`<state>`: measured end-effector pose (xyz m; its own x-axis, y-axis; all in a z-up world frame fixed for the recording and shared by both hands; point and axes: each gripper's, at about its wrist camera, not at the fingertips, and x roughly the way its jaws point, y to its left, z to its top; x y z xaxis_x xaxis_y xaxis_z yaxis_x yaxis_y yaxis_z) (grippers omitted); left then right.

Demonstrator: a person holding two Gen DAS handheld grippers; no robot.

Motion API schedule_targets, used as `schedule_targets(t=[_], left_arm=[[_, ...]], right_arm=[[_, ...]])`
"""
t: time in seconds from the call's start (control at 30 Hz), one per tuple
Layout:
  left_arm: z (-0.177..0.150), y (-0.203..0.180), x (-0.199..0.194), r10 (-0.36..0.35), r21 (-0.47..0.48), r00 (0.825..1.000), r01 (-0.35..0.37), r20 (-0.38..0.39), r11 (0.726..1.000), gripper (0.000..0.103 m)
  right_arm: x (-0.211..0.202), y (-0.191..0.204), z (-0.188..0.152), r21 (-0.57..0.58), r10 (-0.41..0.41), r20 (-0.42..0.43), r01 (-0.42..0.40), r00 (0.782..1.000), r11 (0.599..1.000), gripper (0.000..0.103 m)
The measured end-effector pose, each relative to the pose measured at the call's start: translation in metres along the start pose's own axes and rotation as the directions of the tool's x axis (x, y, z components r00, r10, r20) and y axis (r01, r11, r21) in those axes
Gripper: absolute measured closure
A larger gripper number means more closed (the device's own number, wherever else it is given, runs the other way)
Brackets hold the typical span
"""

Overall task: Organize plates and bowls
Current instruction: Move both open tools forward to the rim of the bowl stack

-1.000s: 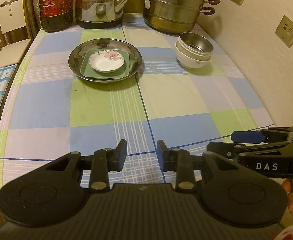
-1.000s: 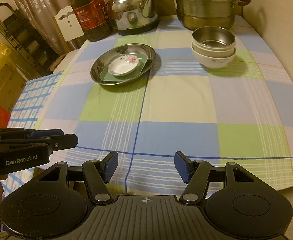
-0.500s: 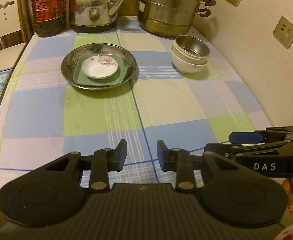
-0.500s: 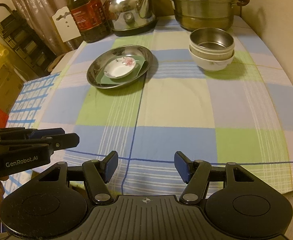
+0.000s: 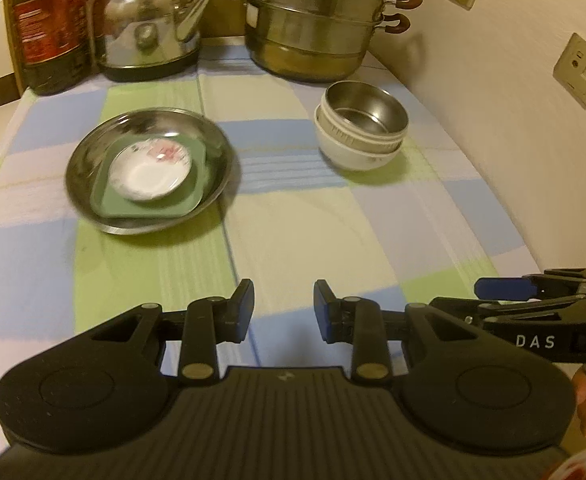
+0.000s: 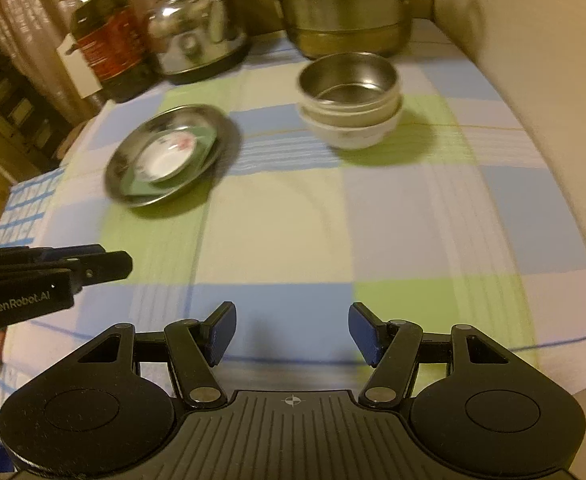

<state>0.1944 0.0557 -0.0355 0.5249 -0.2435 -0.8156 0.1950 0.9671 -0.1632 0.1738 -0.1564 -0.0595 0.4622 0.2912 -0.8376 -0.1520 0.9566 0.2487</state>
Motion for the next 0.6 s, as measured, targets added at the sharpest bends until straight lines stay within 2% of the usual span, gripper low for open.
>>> schedule_targets(t=[0.33,0.6], left_arm=[[0.085,-0.032,0.064,-0.025,-0.005,1.000,0.025,0.015,1.000,0.072],[0.140,-0.042,0.118,-0.043,-0.064,0.999,0.043,0.005,0.997,0.071]], right_arm=[[0.019,-0.066,0.074,0.067,-0.053,0.072,0.048,0.996,0.997,0.041],[0.042,-0.103,0.141,0.109,-0.039,0.135,0.024,0.990,0.994,0.041]])
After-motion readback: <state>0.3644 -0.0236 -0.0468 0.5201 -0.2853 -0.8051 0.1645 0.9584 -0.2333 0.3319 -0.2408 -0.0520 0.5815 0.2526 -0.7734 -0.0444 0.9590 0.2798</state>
